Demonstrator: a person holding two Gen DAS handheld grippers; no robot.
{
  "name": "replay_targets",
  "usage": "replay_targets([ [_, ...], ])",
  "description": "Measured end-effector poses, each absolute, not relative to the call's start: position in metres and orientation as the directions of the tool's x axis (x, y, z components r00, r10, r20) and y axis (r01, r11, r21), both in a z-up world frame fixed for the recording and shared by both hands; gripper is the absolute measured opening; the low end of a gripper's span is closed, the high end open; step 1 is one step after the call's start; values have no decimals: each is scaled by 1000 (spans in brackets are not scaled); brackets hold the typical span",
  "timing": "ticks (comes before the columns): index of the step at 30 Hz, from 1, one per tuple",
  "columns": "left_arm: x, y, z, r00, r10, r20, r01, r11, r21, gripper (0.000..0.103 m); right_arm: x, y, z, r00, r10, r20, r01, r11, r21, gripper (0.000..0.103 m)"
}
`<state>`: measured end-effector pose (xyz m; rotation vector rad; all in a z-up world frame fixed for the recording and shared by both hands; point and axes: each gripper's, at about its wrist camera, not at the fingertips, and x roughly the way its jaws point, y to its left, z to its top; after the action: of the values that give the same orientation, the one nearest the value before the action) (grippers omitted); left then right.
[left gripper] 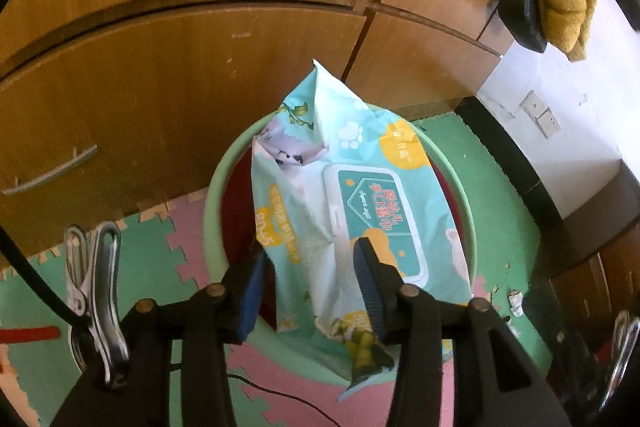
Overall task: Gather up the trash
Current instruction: 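Open both tools to drop the wet-wipes packet into the bucket, then move both open tools away from the bucket toward the white tissue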
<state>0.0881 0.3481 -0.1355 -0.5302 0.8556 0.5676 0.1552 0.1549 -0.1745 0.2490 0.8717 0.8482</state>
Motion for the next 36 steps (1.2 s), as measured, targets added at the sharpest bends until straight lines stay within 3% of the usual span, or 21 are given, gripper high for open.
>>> replay_targets([
  [3, 95, 346, -137, 520, 233, -822, -632, 752, -186, 61, 147, 142, -174, 351, 751, -560, -551, 649, 524, 40],
  [5, 98, 347, -141, 518, 186, -835, -624, 750, -220, 63, 142, 136, -175, 349, 756, -554, -549, 644, 533, 40],
  [8, 96, 352, -146, 521, 121, -845, -625, 728, -282, 63, 138, 131, -175, 346, 759, -551, -549, 640, 538, 40],
  [17, 85, 351, -112, 549, 254, -797, -615, 768, -179, 66, 128, 120, -173, 351, 770, -533, -555, 629, 544, 40],
  [25, 75, 342, -89, 636, 218, -740, -536, 815, -220, 66, 123, 111, -176, 347, 770, -536, -548, 630, 550, 40],
  [28, 82, 331, -86, 620, 186, -762, -488, 852, -189, 65, 121, 108, -177, 345, 770, -537, -543, 630, 555, 40],
  [36, 124, 316, -136, 411, 47, -911, -413, 900, -140, 36, 113, 94, -175, 345, 773, -532, -535, 628, 565, 40],
])
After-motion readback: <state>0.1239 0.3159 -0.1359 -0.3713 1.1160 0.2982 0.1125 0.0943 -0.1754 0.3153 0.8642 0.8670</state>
